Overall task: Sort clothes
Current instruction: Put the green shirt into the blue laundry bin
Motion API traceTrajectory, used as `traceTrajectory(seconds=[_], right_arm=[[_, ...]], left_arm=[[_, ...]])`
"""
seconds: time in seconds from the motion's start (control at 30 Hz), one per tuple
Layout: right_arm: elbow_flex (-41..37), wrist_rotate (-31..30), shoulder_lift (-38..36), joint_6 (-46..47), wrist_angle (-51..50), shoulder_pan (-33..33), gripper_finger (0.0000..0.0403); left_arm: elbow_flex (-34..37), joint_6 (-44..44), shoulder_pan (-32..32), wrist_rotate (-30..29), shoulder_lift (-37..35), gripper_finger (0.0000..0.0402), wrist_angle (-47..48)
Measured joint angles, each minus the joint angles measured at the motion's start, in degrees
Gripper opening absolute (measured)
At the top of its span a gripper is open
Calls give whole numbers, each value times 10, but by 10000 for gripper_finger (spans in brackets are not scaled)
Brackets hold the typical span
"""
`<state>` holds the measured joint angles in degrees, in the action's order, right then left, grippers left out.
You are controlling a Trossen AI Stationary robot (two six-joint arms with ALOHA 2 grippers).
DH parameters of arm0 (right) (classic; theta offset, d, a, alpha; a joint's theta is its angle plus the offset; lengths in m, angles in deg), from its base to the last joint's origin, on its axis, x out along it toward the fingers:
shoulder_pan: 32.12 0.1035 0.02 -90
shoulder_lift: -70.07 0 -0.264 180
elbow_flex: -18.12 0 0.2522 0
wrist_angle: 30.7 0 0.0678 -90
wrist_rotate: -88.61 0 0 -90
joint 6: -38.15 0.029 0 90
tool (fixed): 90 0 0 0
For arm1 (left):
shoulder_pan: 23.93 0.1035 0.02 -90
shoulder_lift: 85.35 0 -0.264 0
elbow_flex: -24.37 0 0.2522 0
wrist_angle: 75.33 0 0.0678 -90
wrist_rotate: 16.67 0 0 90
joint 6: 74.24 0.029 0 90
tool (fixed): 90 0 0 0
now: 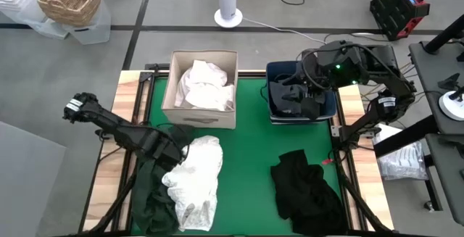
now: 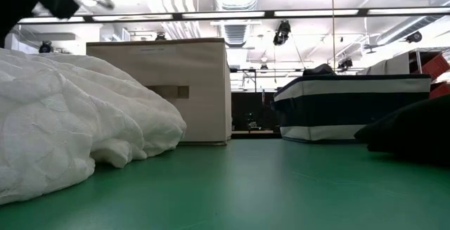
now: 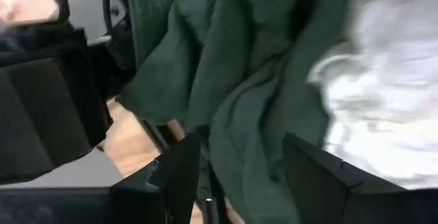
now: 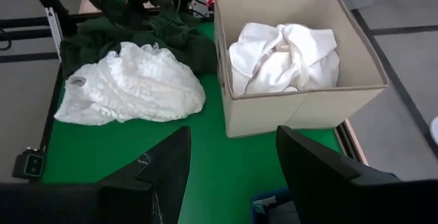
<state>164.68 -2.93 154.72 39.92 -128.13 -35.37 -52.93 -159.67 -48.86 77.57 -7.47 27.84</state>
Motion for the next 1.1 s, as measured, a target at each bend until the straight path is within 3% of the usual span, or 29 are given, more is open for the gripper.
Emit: traceTrajectory(seconds=[0.43, 0.8, 0.97, 1.1], right_arm=[[-47, 0, -1, -9, 4, 0, 205], [-79, 0, 0, -3, 22, 0, 205], [-80, 0, 0, 1, 23, 0, 205], [-80, 0, 0, 1, 26, 0, 205]], left_arm=[[179, -5, 0, -3, -6, 185, -210], [276, -25, 0, -41, -3, 179, -322], [288, -21, 0, -41, -5, 132, -356], [271, 1, 0, -50, -3, 44, -353]])
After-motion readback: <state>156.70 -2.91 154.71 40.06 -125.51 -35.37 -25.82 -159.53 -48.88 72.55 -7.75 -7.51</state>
